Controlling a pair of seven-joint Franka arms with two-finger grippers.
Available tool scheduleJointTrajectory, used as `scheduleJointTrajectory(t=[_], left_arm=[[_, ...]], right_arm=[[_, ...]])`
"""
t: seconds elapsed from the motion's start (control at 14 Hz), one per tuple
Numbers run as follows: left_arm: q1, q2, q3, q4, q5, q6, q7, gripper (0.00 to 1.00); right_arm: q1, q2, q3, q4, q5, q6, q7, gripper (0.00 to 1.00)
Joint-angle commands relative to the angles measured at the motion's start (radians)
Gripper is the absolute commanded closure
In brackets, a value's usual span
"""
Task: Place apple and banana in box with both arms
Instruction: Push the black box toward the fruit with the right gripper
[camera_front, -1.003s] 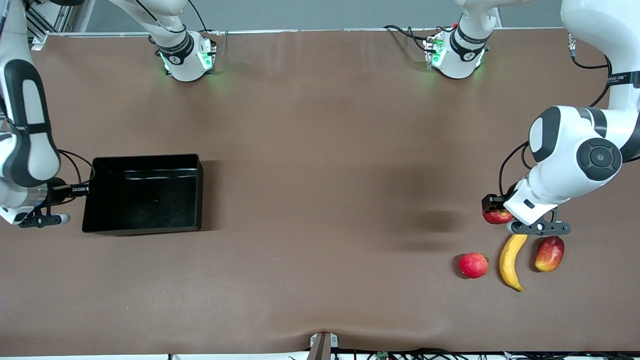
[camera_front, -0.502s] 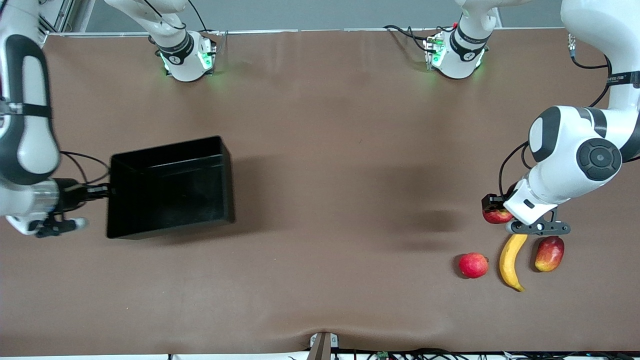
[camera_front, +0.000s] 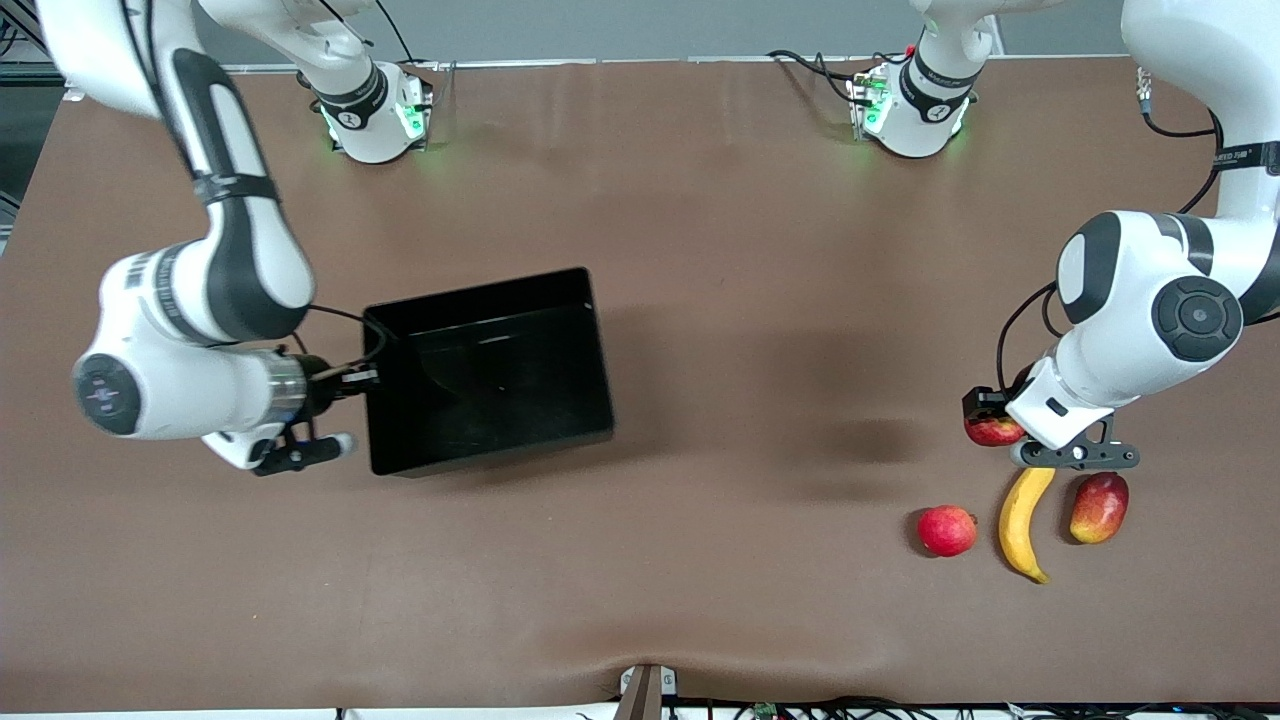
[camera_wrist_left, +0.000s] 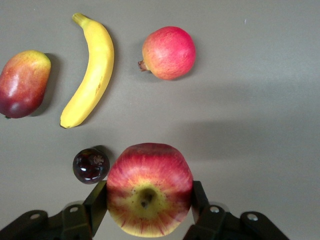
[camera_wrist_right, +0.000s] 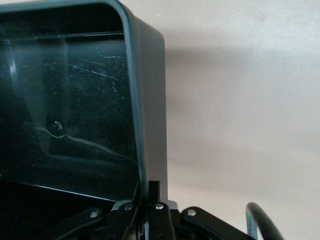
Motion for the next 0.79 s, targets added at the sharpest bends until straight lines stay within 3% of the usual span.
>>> scheduleJointTrajectory(t=[0.0,0.5,0.72], left_arm=[[0.0,-0.034,-0.007,-0.012,0.011,-0.041,-0.002,1.0],[-0.002,-0.031,-0.017,-0.015,0.011,-0.055,-0.017,1.0],[-0.002,-0.029,-0.03,-0.018,0.011,-0.057,-0.02,1.0]], right_arm=[[0.065,0.002,-0.01,0.008,0.041,0.044,0.039,1.0],[0.324,0.104,-0.01,0.005,0.056,0.277,0.434,1.0],[0.384,0.16,-0.008,0.008,0.063,0.374,0.548,1.0]])
